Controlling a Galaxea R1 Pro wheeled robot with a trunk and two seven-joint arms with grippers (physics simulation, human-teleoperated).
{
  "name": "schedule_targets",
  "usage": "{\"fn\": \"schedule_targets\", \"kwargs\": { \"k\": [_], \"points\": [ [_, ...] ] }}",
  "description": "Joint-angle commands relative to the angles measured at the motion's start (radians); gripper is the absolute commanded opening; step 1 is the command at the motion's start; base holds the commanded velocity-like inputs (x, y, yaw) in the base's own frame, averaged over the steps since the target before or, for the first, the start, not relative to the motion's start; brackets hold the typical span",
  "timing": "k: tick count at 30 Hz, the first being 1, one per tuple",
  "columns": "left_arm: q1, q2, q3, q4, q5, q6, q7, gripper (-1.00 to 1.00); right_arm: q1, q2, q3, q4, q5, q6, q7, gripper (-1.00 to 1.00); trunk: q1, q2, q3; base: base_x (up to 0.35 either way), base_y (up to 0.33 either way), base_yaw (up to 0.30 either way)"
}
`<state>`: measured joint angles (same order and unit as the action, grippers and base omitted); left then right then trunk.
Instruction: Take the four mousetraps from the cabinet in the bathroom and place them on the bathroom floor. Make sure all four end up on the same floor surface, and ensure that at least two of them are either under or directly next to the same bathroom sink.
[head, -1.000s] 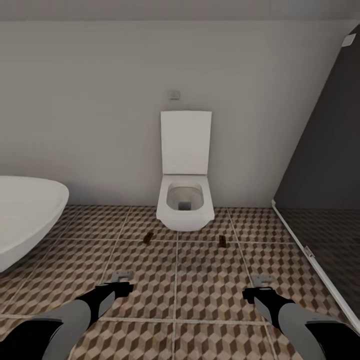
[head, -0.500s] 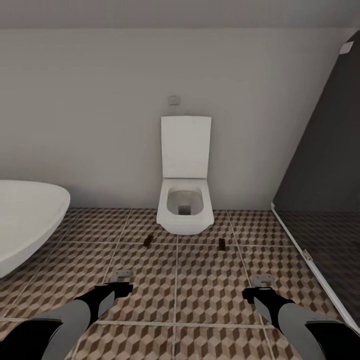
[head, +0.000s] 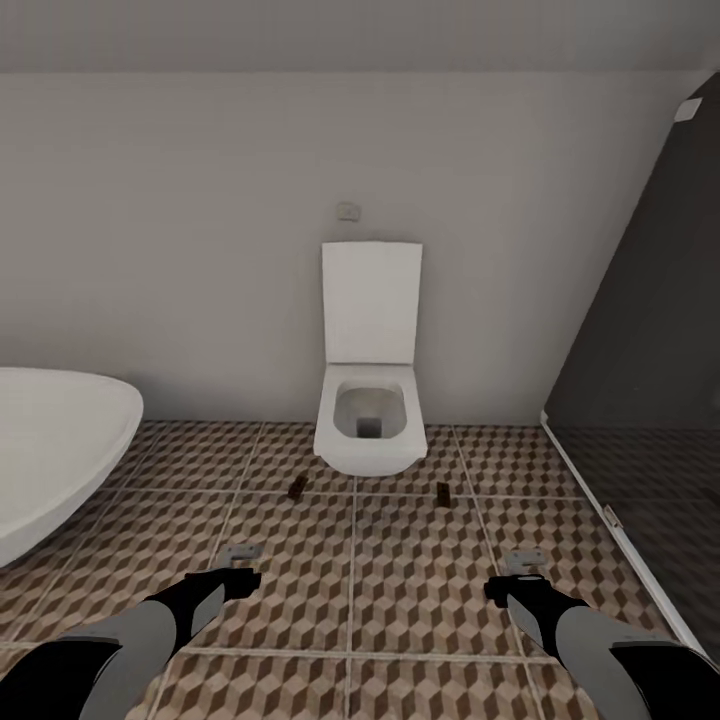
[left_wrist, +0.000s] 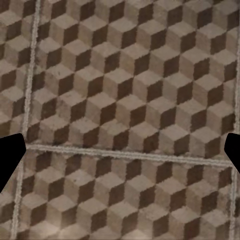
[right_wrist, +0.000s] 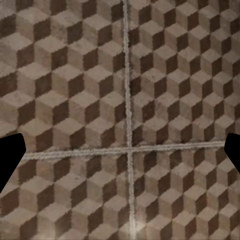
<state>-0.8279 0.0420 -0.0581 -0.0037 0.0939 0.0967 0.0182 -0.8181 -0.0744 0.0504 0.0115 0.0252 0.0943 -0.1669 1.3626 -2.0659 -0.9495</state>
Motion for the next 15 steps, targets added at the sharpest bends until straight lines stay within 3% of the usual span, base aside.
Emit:
{"fn": "schedule_targets", "kwargs": {
  "k": [1, 15],
  "points": [
    [0.0, 0.003, -0.006, 0.0, 0.01, 0.005, 0.001, 1.0, -0.001, 0.0, 0.005, 0.002, 0.003, 0.004, -0.002, 1.0, -0.004, 0.007, 0.002, 0.0, 0.0, 0.0],
    [0.0, 0.013, -0.006, 0.001, 0.01, 0.006, -0.003, 1.0, -0.001, -0.002, 0.005, 0.019, 0.002, 0.003, 0.006, 1.0, -0.058, 0.105, 0.046, 0.0, 0.0, 0.0]
  ]
}}
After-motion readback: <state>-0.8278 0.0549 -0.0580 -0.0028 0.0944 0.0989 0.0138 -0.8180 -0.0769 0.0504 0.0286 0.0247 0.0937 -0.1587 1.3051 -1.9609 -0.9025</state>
